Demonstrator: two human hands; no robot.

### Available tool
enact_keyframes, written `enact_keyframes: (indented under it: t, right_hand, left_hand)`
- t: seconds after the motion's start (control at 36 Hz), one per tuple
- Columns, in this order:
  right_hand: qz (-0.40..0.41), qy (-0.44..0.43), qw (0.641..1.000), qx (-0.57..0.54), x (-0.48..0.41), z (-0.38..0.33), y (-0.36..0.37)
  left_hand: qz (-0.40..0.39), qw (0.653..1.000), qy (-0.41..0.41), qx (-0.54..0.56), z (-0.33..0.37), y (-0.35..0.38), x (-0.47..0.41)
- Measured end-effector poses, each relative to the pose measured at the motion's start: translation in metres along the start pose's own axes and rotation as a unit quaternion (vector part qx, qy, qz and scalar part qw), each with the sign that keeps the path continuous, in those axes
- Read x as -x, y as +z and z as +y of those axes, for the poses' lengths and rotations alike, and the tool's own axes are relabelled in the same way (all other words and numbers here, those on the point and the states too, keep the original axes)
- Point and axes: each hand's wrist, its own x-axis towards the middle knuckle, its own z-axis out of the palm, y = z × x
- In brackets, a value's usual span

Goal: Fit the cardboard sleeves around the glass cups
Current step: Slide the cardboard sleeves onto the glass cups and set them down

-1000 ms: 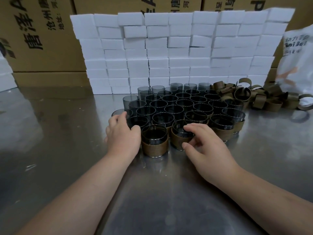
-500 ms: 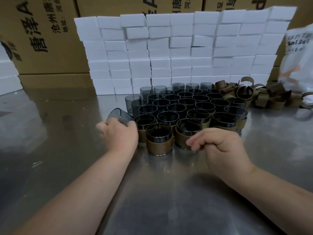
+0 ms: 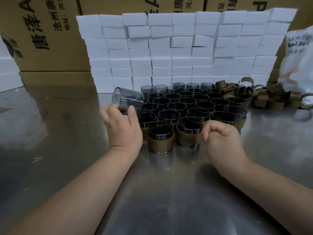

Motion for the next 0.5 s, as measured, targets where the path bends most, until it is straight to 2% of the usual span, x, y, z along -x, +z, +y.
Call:
enact_keyframes:
  t: [0.28,0.42,0.5]
  right_hand:
    - [0.03,-0.063,0.997,0.035,-0.004,0.001,0.0]
    - [0.047,-0.044,0.998,0.022,-0.003,0.0,0.002]
    - [0.104,-0.017,0.994,-0.013,-0.012,-0.005,-0.009]
  left_hand:
    - [-0.045,0.997,0.06,0.033,0.009,-0.001,0.005]
    - [-0.057,0.995,0.049,0.06,0.006,0.0,0.006]
    - [-0.054,0.996,0.033,0.069,0.002,0.001,0.006]
